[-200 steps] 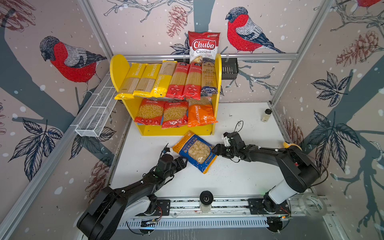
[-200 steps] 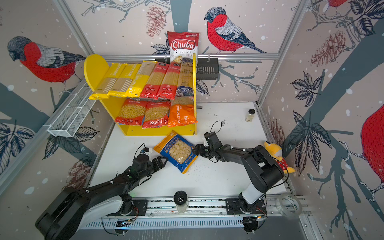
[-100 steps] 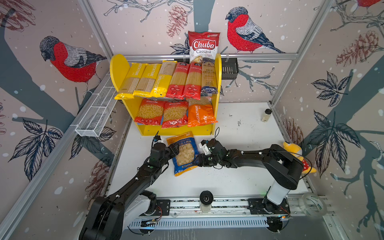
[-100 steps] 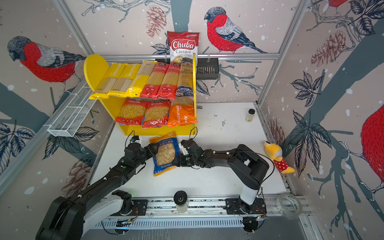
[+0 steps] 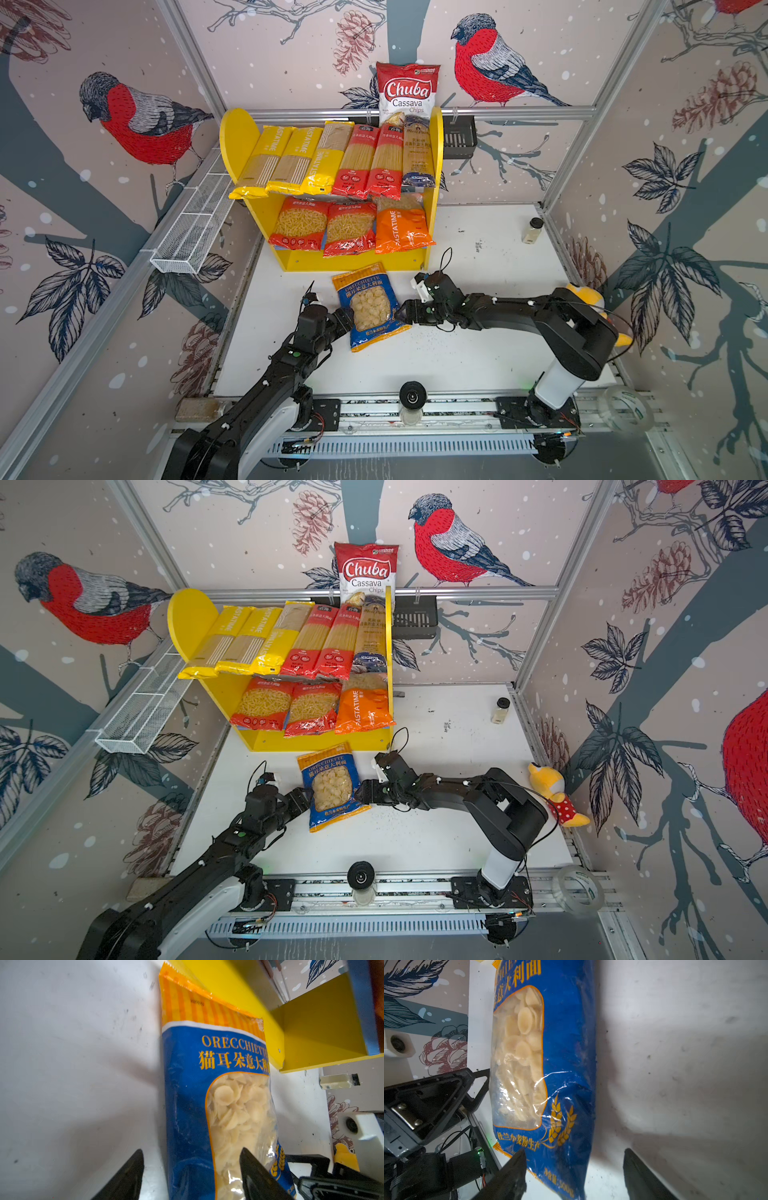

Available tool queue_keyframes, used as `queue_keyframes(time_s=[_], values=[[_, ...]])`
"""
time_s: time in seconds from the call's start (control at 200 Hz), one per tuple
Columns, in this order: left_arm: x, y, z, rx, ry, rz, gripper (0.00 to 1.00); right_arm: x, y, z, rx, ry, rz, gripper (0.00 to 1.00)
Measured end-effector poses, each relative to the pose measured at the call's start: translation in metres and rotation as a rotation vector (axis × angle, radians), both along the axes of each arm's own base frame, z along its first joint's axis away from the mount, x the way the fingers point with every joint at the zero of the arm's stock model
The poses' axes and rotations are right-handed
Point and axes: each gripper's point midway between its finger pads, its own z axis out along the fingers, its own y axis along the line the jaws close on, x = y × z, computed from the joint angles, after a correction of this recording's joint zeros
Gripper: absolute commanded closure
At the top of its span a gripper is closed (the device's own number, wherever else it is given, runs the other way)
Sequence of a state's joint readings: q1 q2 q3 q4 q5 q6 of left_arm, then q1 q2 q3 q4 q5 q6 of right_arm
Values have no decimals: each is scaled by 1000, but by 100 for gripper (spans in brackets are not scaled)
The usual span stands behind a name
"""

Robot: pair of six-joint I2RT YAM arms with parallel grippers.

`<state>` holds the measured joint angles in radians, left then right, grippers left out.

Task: Arrange pasta packages on shelves
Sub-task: Rotate the pasta bag at the center of the table, then pick up the pasta bag from the center of the table.

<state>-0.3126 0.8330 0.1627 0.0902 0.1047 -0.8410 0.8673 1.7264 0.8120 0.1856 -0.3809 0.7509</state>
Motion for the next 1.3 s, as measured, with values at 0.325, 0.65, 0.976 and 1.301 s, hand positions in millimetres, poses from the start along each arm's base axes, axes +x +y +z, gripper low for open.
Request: queue_keyframes(time_s=[0.325, 0.65, 0.976, 1.301], values=[[7, -12, -15, -48, 19, -27, 40, -19, 30, -14, 33, 54, 18, 63], [23, -15, -3, -55, -27, -20, 78, -19, 44, -11, 50, 52, 6, 84], [25, -15, 14, -51, -93, -34, 93, 6, 42, 13, 33, -140, -36, 92], [41, -12, 49, 23, -208, -53, 100, 21, 40, 29, 135, -304, -108, 98]])
